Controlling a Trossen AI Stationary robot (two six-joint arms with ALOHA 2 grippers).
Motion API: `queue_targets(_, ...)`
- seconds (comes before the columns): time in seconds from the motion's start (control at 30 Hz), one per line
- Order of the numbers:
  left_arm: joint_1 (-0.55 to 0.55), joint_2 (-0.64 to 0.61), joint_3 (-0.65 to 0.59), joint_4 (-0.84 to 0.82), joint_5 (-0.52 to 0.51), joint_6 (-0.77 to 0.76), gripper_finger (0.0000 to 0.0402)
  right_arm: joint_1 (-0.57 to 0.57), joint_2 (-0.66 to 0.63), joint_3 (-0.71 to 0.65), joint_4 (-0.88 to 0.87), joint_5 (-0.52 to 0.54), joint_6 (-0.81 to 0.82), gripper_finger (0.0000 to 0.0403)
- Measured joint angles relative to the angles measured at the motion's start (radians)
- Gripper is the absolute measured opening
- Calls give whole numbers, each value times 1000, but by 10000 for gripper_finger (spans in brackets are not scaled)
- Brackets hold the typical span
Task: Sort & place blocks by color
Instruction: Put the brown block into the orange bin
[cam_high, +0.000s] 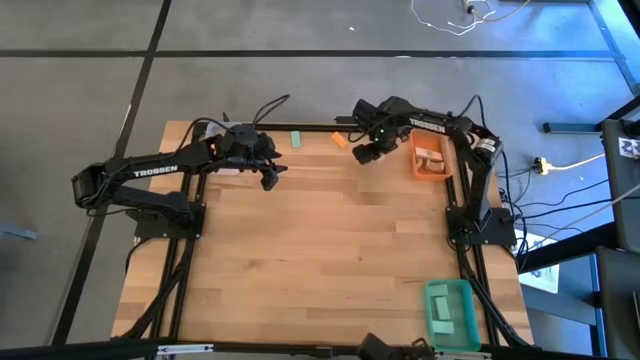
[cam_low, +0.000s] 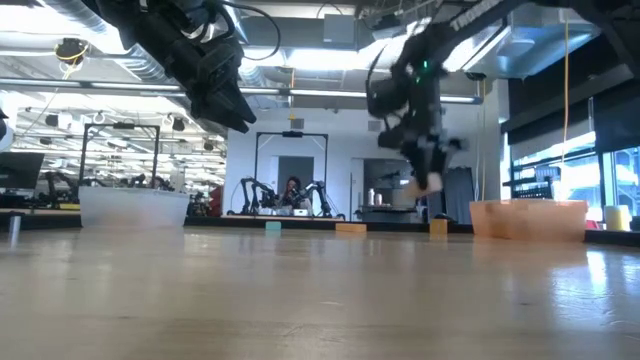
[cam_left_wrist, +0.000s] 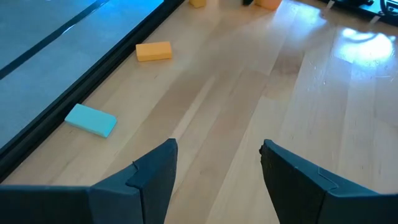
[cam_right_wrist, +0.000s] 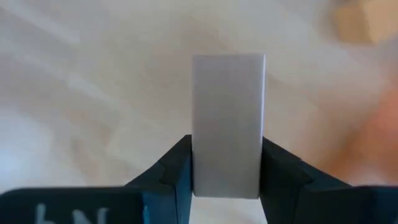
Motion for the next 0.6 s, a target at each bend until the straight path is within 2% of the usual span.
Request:
queue_targets(0.23, 0, 0, 0, 0, 0, 0, 219, 50, -65, 125, -361, 255, 13, 130)
queue_targets(0.3, 0, 0, 0, 0, 0, 0, 219, 51, -85, 133, -412, 302, 46, 130)
queue_targets(0.47, 0, 0, 0, 0, 0, 0, 219, 7, -154, 85, -408, 311, 78, 130)
queue_targets(0.6, 0, 0, 0, 0, 0, 0, 219, -54, -194, -10, -403, 330, 87, 130)
